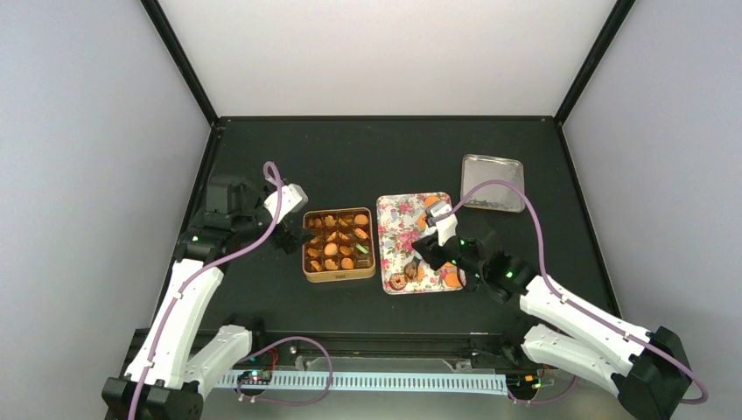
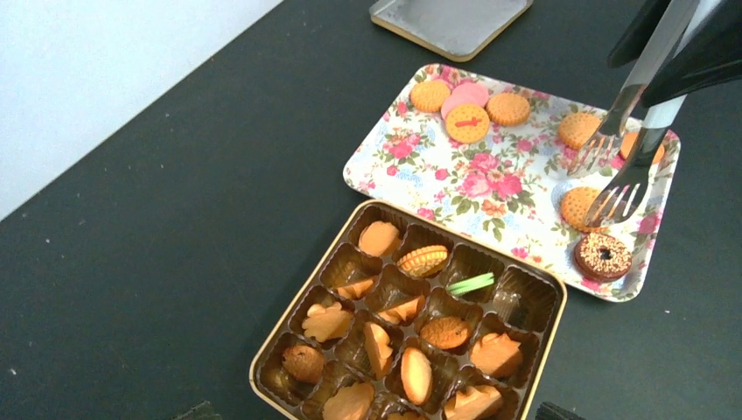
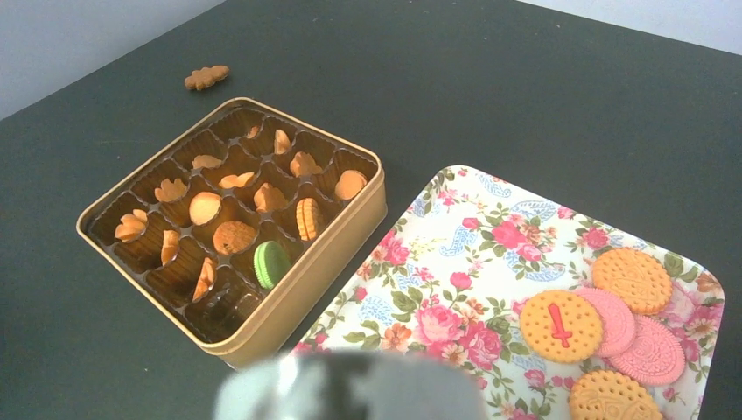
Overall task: Pack the cookies
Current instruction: Pick up the fake cookies from the plate.
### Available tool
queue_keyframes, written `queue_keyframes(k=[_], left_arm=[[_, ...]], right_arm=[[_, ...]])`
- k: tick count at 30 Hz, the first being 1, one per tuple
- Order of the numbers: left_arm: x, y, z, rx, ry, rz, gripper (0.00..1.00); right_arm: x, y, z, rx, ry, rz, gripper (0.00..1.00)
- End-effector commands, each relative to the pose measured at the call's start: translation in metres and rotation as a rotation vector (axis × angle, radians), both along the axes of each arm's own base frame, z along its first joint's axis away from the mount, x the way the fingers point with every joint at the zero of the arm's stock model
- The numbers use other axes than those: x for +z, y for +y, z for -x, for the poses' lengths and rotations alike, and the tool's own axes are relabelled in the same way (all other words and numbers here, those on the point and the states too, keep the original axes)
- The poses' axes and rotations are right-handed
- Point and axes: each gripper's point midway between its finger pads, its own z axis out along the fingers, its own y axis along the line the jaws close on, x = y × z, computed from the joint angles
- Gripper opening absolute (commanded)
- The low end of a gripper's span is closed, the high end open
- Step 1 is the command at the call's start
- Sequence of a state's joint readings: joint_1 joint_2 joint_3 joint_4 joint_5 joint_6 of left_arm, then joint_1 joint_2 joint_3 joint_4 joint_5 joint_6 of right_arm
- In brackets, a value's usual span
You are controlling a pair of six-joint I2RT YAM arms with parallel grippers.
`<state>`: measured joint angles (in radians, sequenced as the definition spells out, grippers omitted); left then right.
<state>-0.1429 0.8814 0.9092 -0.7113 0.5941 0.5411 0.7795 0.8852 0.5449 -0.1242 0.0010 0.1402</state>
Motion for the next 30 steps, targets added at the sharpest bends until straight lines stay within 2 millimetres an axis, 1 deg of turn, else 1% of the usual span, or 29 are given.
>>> queue_keyframes(k=[1, 7, 11, 16, 18, 21, 23, 24, 25, 28, 30], left_arm=[[0.018, -0.005, 0.009, -0.032, -0.038, 0.052, 0.96], [0.025, -0.003, 0.006, -0.022, -0.043, 0.049, 0.96], [0.025, -0.001, 0.006, -0.016, -0.05, 0.047, 0.97], [0.024, 0.001, 0.004, -0.005, -0.048, 0.044, 0.97], [0.023, 0.002, 0.003, -0.003, -0.046, 0.045, 0.97], [0.022, 0.004, 0.002, 0.009, -0.041, 0.043, 0.97], [0.02, 0.007, 0.0, 0.024, -0.037, 0.037, 0.97], [0.017, 0.009, -0.002, 0.036, -0.033, 0.031, 0.97], [0.015, 0.012, -0.005, 0.051, -0.03, 0.026, 0.97], [0.011, 0.022, -0.012, 0.096, -0.008, 0.03, 0.97], [0.009, 0.029, -0.015, 0.124, 0.006, 0.04, 0.97]], right_arm=[[0.008, 0.001, -0.005, -0.025, -0.037, -0.03, 0.42], [-0.003, 0.008, 0.001, 0.001, 0.0, -0.035, 0.43], [-0.01, 0.007, 0.003, -0.014, 0.011, -0.019, 0.43], [-0.013, 0.002, 0.0, -0.052, 0.005, 0.013, 0.38], [-0.01, 0.001, -0.001, -0.057, -0.001, 0.01, 0.33], [0.001, 0.002, -0.003, -0.06, -0.016, 0.0, 0.25], [0.014, 0.003, -0.004, -0.056, -0.039, -0.012, 0.22], [0.022, 0.004, -0.005, -0.052, -0.053, -0.019, 0.2], [0.034, 0.006, -0.006, -0.047, -0.073, -0.033, 0.18], [0.062, 0.013, -0.007, -0.019, -0.116, -0.06, 0.17], [0.076, 0.021, -0.01, 0.005, -0.129, -0.068, 0.16]])
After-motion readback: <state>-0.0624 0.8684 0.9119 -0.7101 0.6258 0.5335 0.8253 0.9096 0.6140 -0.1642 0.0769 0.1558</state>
